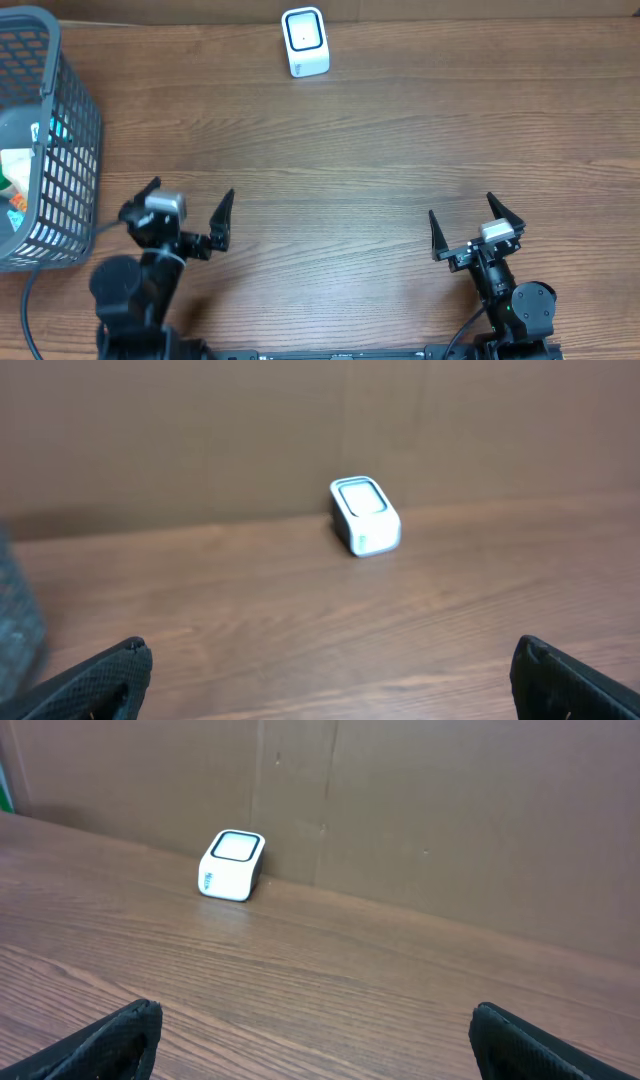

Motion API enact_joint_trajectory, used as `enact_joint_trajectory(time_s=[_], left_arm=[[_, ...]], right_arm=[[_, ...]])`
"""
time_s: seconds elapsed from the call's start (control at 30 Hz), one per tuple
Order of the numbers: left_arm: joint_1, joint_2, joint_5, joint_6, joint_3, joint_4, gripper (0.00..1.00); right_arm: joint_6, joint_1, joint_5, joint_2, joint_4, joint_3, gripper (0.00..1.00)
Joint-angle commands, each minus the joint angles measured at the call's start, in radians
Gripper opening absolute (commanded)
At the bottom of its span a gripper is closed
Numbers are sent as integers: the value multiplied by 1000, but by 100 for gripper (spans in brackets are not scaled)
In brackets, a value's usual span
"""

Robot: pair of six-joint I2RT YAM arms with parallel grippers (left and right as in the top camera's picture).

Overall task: Scan the item barcode
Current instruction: 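Reach the left gripper into the grey basket and grasp a beige pouch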

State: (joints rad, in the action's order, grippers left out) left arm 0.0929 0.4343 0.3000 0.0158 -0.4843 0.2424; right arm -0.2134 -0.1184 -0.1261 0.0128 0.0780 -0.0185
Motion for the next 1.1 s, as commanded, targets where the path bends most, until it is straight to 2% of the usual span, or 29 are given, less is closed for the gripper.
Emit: enact_joint_trajectory(time_s=[0.0, 0.1, 0.23, 0.5, 0.63, 0.73, 0.83, 0.9, 1.07], left_arm=[[-2, 126, 106, -15, -138, 38, 100], [-2, 264, 147, -15, -298, 128, 100], [-2, 469, 200, 32, -576, 332, 100], [-2, 980, 198, 116, -1353, 1012, 100], [-2, 1166, 137, 188, -1681, 1271, 100], [-2, 1241, 96, 194, -1810, 1358, 100], [0, 1260, 96, 184, -1838, 1351, 100], [21, 1255, 94, 130, -1838, 1337, 100], [174, 1220, 89, 31, -1838, 1336, 100]], right_arm=[[6, 3, 5, -10, -6, 10, 100], [6, 3, 5, -10, -6, 10, 100], [6, 3, 5, -10, -6, 10, 100], [6, 3, 5, -10, -6, 10, 100], [6, 3, 5, -10, -6, 10, 100], [6, 3, 5, -10, -6, 10, 100], [6, 3, 5, -10, -6, 10, 100], [6, 3, 5, -10, -6, 10, 100], [6, 3, 5, -10, -6, 10, 100]])
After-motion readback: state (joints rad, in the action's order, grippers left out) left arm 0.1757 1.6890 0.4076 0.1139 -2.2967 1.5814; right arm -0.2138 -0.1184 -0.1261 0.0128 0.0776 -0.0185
